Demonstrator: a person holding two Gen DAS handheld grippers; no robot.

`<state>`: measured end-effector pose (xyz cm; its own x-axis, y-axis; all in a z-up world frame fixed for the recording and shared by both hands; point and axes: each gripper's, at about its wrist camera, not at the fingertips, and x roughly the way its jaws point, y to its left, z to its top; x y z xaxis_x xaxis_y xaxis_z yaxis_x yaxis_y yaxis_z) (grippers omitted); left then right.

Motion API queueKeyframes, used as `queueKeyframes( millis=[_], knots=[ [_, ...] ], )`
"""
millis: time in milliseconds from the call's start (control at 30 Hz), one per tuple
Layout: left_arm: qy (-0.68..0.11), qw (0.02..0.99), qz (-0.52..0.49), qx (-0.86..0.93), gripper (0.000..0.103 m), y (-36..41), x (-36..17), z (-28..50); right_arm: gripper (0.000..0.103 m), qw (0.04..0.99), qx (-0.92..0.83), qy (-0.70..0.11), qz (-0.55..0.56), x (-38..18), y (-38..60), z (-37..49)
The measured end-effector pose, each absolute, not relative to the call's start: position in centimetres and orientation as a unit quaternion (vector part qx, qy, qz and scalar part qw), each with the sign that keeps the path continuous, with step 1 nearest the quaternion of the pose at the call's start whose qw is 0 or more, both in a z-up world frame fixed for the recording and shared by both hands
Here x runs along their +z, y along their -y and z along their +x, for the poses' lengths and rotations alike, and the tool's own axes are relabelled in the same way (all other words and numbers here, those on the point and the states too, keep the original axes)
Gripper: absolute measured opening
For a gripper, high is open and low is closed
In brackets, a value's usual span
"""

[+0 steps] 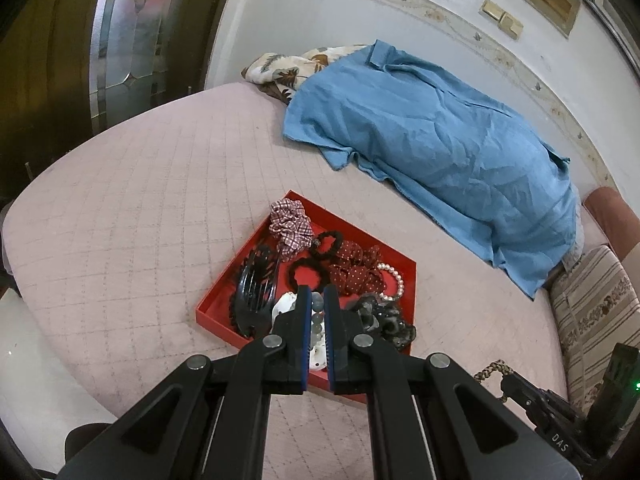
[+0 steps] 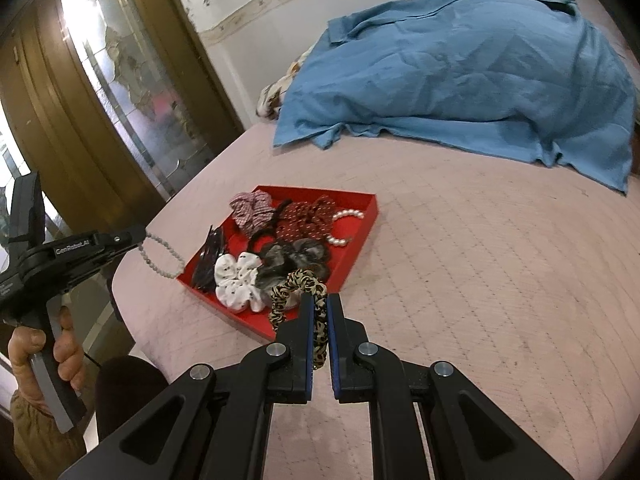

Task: Organize jewelry
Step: 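Carry the bead bracelet and leopard hair tie over the red tray with both tools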

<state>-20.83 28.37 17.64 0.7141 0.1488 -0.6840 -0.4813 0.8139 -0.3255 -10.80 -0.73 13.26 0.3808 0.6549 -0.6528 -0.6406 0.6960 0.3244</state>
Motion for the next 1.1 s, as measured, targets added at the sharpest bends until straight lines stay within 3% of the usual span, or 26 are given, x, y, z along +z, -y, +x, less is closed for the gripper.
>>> queueKeyframes(
  millis=[500,933,1100],
  knots=[
    [-0.34,0.905,-0.239,0.095,0.005,-29.9,17.1,-13.8,0.007,0.812,0.41,-0.414,-0.047,11.8,-6.2,-11.2],
    [-0.395,0.87,-0.296,-0.003,0.005,-31.4,10.2,-7.3,0.007,0.799,0.416,-0.425,-0.094,9.1,-12.1,-10.3],
    [-0.419,0.865,-0.275,0.02,0.005,-31.4,8.9,-6.6,0.007,0.796,0.417,-0.422,-0.116,8.0,-13.4,-10.4]
  ],
)
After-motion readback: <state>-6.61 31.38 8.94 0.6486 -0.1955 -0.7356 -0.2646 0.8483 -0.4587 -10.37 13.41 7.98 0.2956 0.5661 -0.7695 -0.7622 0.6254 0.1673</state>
